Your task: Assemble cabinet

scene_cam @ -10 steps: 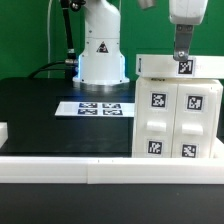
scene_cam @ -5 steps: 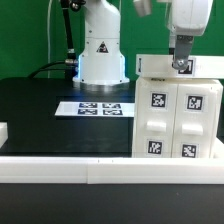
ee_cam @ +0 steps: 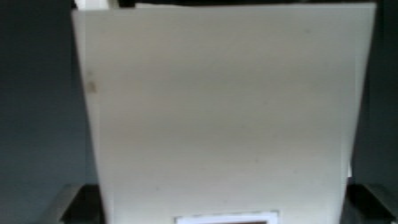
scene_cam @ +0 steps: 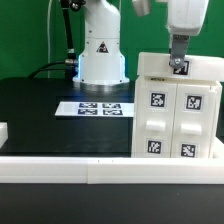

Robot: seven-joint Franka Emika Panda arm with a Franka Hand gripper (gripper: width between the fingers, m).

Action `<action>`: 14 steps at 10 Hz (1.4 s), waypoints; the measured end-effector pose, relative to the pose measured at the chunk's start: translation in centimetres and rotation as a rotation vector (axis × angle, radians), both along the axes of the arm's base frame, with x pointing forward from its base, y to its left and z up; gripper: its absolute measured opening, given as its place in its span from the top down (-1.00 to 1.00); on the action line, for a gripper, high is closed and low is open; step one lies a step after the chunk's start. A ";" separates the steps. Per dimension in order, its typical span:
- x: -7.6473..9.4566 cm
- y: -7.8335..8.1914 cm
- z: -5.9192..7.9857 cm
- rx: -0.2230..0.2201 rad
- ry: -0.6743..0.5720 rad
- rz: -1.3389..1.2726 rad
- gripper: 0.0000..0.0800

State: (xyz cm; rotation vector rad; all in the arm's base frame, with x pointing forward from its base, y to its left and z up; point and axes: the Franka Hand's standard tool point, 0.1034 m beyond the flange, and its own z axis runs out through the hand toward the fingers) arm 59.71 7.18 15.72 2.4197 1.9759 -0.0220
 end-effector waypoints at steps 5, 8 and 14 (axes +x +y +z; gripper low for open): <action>0.0 0.0 0.0 0.000 -0.008 -0.364 -0.40; -0.1 0.1 -0.1 0.028 -0.020 -0.703 -0.40; -0.1 0.8 -0.2 0.040 -0.033 -1.153 -0.40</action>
Offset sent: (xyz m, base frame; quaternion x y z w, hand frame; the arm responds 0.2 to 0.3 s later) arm 0.0000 0.0000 0.0000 0.0000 0.0000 0.1296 0.9916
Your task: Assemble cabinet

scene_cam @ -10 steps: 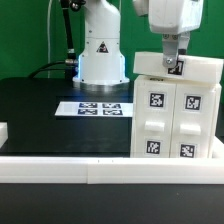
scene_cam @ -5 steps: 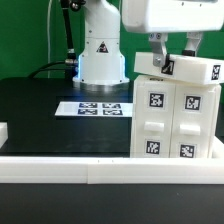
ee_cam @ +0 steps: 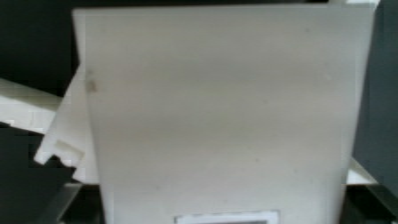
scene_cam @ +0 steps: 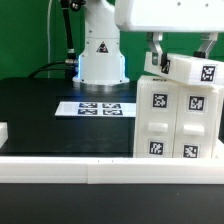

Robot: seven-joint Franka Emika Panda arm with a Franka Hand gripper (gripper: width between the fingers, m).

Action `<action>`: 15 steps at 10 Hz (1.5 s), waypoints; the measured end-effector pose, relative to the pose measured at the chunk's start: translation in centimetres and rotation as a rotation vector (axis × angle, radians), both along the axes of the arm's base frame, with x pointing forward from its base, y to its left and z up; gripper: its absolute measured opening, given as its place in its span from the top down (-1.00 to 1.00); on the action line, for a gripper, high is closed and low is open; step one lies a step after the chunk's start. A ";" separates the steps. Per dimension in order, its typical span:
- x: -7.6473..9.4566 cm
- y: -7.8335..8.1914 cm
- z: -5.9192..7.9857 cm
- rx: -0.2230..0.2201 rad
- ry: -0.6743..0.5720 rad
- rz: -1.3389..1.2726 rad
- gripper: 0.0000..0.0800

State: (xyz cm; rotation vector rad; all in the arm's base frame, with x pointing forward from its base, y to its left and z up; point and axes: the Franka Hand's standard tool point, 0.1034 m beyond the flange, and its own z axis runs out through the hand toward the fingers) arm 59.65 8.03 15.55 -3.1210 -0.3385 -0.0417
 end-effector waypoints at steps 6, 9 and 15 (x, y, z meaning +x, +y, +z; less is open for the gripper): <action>0.0 0.3 0.0 0.017 0.003 -0.370 -0.40; 0.1 0.5 -0.1 0.046 0.000 -0.634 -0.40; 0.5 0.9 -0.1 0.081 -0.014 -1.124 -0.40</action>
Offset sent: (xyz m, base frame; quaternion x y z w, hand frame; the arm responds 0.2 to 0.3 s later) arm 0.0000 0.0000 0.0000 0.0000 0.0000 0.1296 0.9916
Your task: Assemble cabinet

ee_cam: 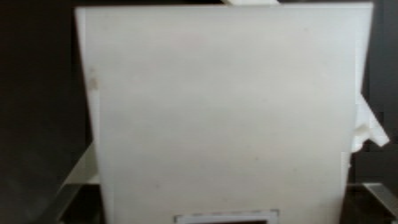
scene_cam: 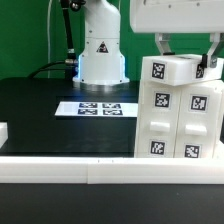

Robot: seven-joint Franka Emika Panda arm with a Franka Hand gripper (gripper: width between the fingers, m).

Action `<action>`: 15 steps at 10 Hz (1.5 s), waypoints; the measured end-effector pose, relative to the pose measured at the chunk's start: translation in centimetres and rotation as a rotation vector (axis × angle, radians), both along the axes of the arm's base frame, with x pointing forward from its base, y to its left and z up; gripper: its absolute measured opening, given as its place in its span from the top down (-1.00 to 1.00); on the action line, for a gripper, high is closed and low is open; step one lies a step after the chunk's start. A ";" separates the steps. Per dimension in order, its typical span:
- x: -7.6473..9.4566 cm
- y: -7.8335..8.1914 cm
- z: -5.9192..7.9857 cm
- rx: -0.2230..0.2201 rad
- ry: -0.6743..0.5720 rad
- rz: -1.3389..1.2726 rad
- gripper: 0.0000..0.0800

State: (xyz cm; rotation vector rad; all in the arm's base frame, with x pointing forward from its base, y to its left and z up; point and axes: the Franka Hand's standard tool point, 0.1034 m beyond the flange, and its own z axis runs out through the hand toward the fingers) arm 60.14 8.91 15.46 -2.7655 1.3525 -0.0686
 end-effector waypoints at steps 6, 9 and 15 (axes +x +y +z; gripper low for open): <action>0.4 0.3 0.1 0.081 0.001 -0.539 -0.40; 0.6 0.1 0.0 0.093 0.008 -0.643 -0.40; 0.7 0.5 0.7 0.140 0.010 -0.637 -0.99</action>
Offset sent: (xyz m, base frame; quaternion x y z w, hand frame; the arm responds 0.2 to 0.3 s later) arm -0.0054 -0.0031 -0.0032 0.0150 0.0149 0.1967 0.9802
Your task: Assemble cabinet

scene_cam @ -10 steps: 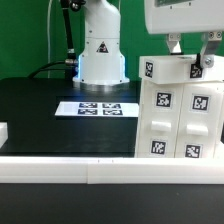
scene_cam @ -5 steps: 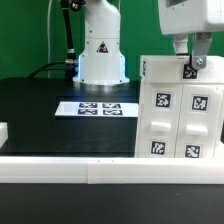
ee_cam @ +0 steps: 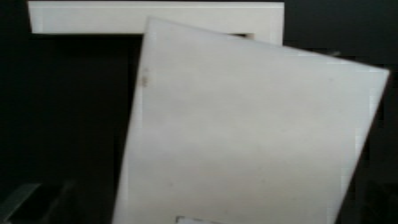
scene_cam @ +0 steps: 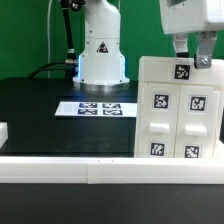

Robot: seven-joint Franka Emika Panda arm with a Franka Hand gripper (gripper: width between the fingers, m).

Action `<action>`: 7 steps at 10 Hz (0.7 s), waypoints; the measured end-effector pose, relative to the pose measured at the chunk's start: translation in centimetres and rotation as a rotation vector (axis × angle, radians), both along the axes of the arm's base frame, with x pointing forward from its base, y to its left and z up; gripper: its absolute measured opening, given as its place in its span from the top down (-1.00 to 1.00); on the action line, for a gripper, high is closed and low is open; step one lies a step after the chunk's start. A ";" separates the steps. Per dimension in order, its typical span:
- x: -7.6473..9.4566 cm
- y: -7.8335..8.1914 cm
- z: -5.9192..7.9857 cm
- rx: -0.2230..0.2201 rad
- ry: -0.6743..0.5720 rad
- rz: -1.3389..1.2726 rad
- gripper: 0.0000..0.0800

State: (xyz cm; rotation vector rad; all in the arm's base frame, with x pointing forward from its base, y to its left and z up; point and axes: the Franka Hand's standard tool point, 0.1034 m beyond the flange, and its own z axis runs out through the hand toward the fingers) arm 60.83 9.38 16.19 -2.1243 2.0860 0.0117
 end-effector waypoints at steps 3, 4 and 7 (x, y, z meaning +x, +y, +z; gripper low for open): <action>0.5 0.0 1.8 0.069 -0.033 -0.010 -0.99; 0.5 0.2 1.7 0.066 -0.032 0.007 -0.99; 0.1 0.4 1.6 0.029 -0.013 0.174 -0.99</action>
Offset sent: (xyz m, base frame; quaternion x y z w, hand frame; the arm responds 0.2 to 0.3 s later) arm 0.0000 0.0000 0.0000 0.0000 0.0000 0.0000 1.0000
